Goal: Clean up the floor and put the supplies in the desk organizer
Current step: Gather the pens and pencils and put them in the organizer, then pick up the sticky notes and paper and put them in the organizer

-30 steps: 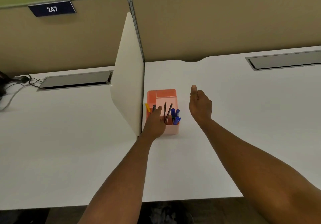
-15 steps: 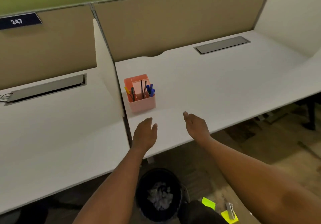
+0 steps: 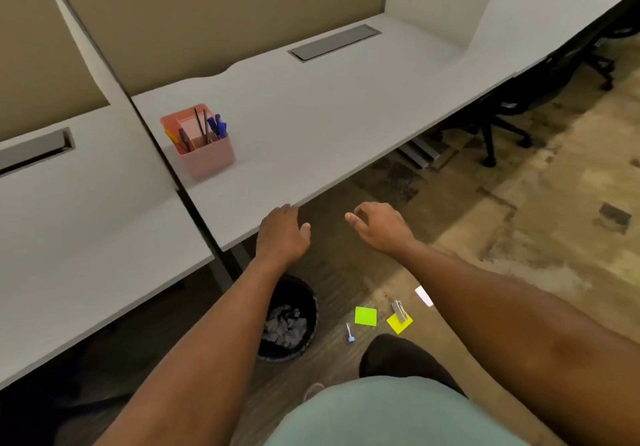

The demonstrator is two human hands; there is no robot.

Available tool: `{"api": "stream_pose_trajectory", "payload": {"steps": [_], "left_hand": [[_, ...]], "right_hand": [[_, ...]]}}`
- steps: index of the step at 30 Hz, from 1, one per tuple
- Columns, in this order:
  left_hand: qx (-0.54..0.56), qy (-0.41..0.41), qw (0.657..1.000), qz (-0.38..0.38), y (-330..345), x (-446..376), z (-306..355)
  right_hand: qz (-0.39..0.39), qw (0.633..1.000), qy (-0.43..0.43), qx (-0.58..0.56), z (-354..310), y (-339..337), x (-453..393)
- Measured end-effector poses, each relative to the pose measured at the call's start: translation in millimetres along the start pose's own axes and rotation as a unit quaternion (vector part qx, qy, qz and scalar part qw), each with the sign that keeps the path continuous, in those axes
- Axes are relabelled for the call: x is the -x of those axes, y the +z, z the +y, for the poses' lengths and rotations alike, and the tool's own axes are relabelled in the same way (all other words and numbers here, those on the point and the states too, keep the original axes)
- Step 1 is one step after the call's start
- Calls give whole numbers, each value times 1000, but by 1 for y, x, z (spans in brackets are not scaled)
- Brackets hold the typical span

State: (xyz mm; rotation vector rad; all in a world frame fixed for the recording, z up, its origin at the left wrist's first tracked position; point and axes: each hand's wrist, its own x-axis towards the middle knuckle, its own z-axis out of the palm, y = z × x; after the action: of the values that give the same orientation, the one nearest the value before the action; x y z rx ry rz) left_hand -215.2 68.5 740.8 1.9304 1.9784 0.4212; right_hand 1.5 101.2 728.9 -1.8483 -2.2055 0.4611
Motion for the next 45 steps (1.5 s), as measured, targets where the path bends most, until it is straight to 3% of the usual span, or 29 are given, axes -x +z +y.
{"api": "stream_pose_trajectory", "payload": {"steps": [4, 14, 28, 35, 42, 45], "left_hand": [[-33, 19, 999, -34, 35, 13, 19], [-21, 21, 997, -68, 106, 12, 64], [31, -156, 979, -126, 278, 9, 122], [59, -235, 952, -185, 398, 3, 110], [51, -239, 935, -258, 564, -23, 39], [74, -267, 922, -272, 634, -30, 4]], "right_hand": [[-11, 998, 29, 46, 39, 4, 37], [-1, 996, 81, 29, 116, 13, 78], [-160, 966, 177, -100, 311, 83, 53], [-282, 915, 260, -128, 394, 183, 68], [-315, 872, 350, -135, 470, 343, 64], [-306, 871, 363, -123, 506, 410, 55]]}}
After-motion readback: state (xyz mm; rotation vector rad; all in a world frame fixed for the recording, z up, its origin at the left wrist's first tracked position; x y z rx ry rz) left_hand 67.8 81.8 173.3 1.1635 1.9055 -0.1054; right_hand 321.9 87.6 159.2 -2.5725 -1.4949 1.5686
